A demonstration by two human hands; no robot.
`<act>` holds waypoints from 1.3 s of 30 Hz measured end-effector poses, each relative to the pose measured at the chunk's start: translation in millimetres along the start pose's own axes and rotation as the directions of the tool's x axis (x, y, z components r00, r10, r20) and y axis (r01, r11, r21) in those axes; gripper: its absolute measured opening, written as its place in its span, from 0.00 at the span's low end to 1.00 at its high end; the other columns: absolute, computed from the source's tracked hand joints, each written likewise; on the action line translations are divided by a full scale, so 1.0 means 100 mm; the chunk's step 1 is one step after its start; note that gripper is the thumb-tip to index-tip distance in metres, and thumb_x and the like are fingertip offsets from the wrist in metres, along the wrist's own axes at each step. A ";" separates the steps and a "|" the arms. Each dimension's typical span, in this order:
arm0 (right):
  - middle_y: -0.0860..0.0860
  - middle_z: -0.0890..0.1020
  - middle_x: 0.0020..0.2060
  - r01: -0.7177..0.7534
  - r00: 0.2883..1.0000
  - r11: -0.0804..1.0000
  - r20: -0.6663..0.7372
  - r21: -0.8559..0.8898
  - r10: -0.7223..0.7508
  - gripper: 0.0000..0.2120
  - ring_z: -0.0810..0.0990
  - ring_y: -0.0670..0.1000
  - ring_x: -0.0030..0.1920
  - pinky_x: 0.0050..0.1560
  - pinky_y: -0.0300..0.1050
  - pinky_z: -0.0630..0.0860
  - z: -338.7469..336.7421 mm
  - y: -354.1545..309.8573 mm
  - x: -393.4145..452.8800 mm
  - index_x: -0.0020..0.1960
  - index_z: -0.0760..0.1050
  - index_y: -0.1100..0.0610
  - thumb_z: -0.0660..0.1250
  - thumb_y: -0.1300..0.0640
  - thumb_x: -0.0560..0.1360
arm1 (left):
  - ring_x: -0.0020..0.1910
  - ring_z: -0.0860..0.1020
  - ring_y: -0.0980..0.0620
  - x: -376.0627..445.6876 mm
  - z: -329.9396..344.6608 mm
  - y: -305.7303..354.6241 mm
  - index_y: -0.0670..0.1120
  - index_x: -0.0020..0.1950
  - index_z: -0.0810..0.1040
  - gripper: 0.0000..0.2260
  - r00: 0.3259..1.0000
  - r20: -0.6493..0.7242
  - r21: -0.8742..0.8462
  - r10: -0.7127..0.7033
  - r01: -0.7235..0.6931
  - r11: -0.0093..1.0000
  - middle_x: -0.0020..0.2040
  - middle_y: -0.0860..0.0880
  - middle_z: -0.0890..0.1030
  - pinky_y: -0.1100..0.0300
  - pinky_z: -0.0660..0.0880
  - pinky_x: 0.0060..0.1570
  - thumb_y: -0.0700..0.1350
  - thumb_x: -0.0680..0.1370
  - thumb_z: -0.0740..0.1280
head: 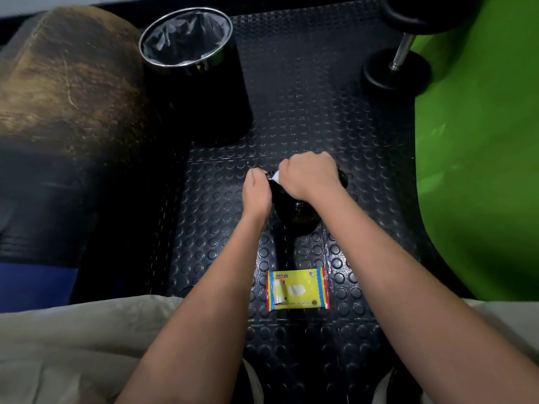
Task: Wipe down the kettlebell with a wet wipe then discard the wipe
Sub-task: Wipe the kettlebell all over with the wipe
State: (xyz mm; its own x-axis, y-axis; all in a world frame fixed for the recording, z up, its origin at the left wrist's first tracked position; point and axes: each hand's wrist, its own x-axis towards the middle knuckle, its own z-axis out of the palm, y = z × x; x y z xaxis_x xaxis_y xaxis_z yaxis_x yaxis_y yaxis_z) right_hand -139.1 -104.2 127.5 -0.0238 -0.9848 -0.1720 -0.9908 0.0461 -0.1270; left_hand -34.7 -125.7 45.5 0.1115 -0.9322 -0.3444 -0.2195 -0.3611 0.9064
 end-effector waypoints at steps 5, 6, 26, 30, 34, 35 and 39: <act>0.52 0.85 0.44 0.030 0.973 1.000 -0.230 0.001 -0.029 0.22 0.81 0.56 0.46 0.60 0.53 0.67 0.28 -0.13 -0.03 0.45 0.80 0.55 0.48 0.53 0.83 | 0.40 0.68 0.52 0.01 -0.03 -0.01 0.49 0.37 0.67 0.12 1.000 0.020 -0.014 0.008 -0.008 1.000 0.39 0.52 0.72 0.53 0.68 0.43 0.45 0.81 0.54; 0.52 0.85 0.42 0.033 0.956 0.998 -0.294 0.058 -0.015 0.23 0.81 0.55 0.45 0.63 0.52 0.66 0.36 -0.09 -0.03 0.44 0.81 0.56 0.49 0.52 0.83 | 0.41 0.69 0.51 0.02 -0.03 -0.02 0.49 0.37 0.68 0.12 1.000 0.025 0.004 0.011 -0.012 1.000 0.39 0.52 0.73 0.53 0.69 0.43 0.45 0.80 0.54; 0.57 0.80 0.54 -0.296 0.954 0.943 -0.006 0.154 0.300 0.18 0.78 0.61 0.56 0.59 0.55 0.68 0.14 0.40 -0.03 0.57 0.79 0.58 0.52 0.63 0.79 | 0.45 0.68 0.51 -0.03 -0.02 -0.01 0.46 0.48 0.69 0.11 0.999 0.023 0.048 0.023 -0.024 0.999 0.46 0.48 0.72 0.54 0.69 0.48 0.47 0.81 0.49; 0.54 0.80 0.62 -0.215 0.973 0.976 0.087 -0.018 0.216 0.21 0.77 0.60 0.61 0.64 0.59 0.65 0.09 0.14 0.07 0.62 0.79 0.55 0.50 0.59 0.79 | 0.45 0.69 0.50 -0.04 0.00 0.00 0.46 0.46 0.69 0.11 1.000 0.012 0.054 0.028 -0.028 0.998 0.45 0.48 0.72 0.52 0.69 0.48 0.47 0.80 0.49; 0.55 0.83 0.54 -0.089 0.996 0.995 -0.026 -0.050 0.088 0.18 0.80 0.60 0.55 0.57 0.55 0.67 0.14 -0.02 0.06 0.54 0.80 0.55 0.51 0.58 0.80 | 0.43 0.67 0.51 -0.01 -0.01 -0.04 0.48 0.42 0.67 0.10 0.999 0.002 0.028 0.035 -0.035 0.999 0.42 0.50 0.70 0.53 0.67 0.46 0.46 0.80 0.51; 0.55 0.83 0.52 -0.067 0.995 0.997 -0.073 -0.044 0.063 0.16 0.80 0.60 0.53 0.57 0.55 0.67 0.17 -0.05 0.03 0.50 0.79 0.54 0.51 0.58 0.80 | 0.43 0.67 0.51 -0.01 -0.01 -0.04 0.48 0.41 0.67 0.11 1.000 0.001 0.020 0.029 -0.029 0.999 0.41 0.51 0.70 0.53 0.67 0.45 0.46 0.81 0.51; 0.53 0.84 0.42 -0.030 0.952 0.999 -0.304 0.011 0.032 0.18 0.79 0.58 0.46 0.59 0.55 0.66 0.39 -0.07 -0.05 0.42 0.76 0.54 0.50 0.53 0.82 | 0.42 0.69 0.51 -0.01 -0.02 -0.03 0.48 0.41 0.69 0.11 1.000 0.022 0.005 0.000 0.000 1.000 0.42 0.51 0.73 0.54 0.69 0.44 0.45 0.81 0.52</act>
State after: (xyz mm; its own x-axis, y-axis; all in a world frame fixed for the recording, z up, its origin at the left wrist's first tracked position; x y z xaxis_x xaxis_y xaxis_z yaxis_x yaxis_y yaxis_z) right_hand -126.8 -93.0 91.4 -0.0947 -0.9870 0.1297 -0.9881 0.0774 -0.1325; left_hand -32.4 -123.9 44.0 0.0905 -0.9325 -0.3497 -0.2245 -0.3612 0.9051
